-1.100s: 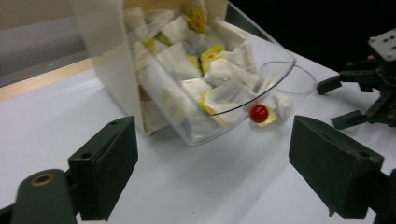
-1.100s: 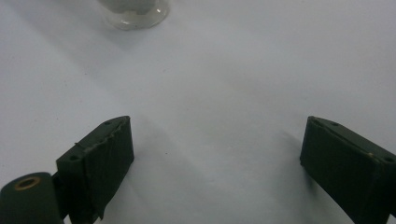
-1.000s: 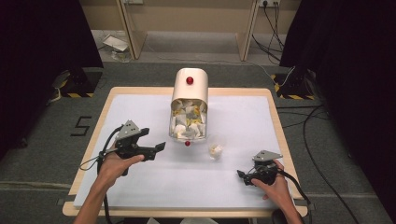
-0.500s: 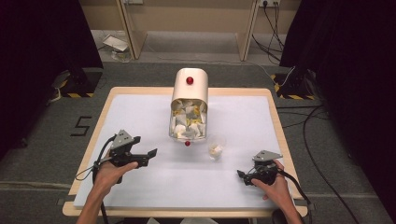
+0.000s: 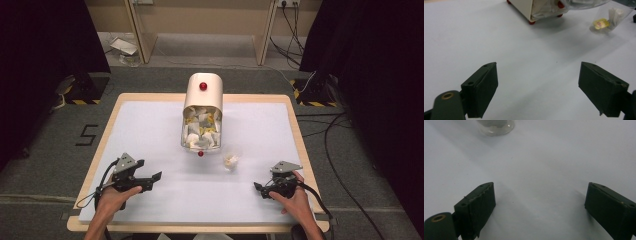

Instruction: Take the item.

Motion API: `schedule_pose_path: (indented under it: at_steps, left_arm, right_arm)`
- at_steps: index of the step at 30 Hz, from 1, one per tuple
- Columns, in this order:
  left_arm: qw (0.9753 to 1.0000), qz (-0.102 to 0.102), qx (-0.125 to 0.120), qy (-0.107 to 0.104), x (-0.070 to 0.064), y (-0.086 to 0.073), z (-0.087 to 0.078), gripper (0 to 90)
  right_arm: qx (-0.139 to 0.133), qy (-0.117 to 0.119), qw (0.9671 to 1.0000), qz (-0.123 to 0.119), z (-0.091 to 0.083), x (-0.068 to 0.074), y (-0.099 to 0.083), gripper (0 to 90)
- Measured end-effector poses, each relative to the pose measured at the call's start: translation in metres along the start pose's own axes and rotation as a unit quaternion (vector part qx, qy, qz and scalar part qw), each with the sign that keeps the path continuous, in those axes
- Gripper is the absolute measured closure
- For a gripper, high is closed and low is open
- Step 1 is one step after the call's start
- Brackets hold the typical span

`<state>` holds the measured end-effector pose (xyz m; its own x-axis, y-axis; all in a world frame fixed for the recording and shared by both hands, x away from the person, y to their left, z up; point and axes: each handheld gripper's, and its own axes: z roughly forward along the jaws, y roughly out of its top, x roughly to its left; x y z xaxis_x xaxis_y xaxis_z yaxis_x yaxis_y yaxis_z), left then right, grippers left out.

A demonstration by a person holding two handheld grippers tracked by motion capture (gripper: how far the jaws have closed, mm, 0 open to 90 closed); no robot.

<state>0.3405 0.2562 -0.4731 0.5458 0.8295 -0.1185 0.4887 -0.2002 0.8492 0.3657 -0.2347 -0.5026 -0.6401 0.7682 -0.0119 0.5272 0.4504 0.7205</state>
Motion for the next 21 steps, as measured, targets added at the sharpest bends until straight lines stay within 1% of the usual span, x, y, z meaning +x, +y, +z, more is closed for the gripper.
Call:
schedule_pose_path:
  at_steps: [1,6,7,10,13,14,15,17,18,20,21]
  left_arm:
    - [1.0000,-0.005,0.001,0.002,0.000,-0.004,0.001,15.3]
    - [0.9998,-0.012,0.015,0.005,-0.002,-0.022,0.003,15.3]
    - [0.9997,-0.012,0.018,0.008,-0.002,-0.025,0.003,15.2]
    - [0.9995,-0.019,0.021,0.012,-0.002,-0.032,0.003,14.7]
    - [0.9994,-0.012,0.028,0.018,-0.004,-0.037,0.002,14.7]
    - [0.9994,-0.008,0.026,0.020,-0.004,-0.038,0.001,14.7]
    - [0.9994,-0.011,0.028,0.019,-0.005,-0.039,0.000,14.7]
    - [0.9993,-0.004,0.028,0.024,-0.006,-0.042,-0.002,14.7]
    - [0.9993,-0.004,0.028,0.025,-0.006,-0.044,-0.003,14.7]
    - [0.9994,-0.003,0.022,0.027,-0.007,-0.045,-0.005,14.7]
    - [0.9993,0.001,0.025,0.027,-0.008,-0.047,-0.006,14.7]
  right_arm:
    - [0.000,0.000,1.0000,0.000,0.000,0.000,0.000,10.2]
    - [0.000,0.000,1.0000,0.000,0.000,0.000,0.000,10.2]
    - [0.000,0.000,1.0000,0.000,0.000,0.000,0.000,10.2]
    - [0.000,0.000,1.0000,0.000,0.000,0.000,0.000,10.2]
    - [0.000,0.000,1.0000,0.000,0.000,0.000,0.000,10.2]
    - [0.000,0.000,1.0000,0.000,0.000,0.000,0.000,10.2]
    - [0.000,0.000,1.0000,0.000,0.000,0.000,0.000,10.2]
    - [0.000,0.000,1.0000,0.000,0.000,0.000,0.000,10.2]
    - [0.000,0.000,1.0000,0.000,0.000,0.000,0.000,10.2]
    - [0.000,0.000,1.0000,0.000,0.000,0.000,0.000,10.2]
    - [0.000,0.000,1.0000,0.000,0.000,0.000,0.000,10.2]
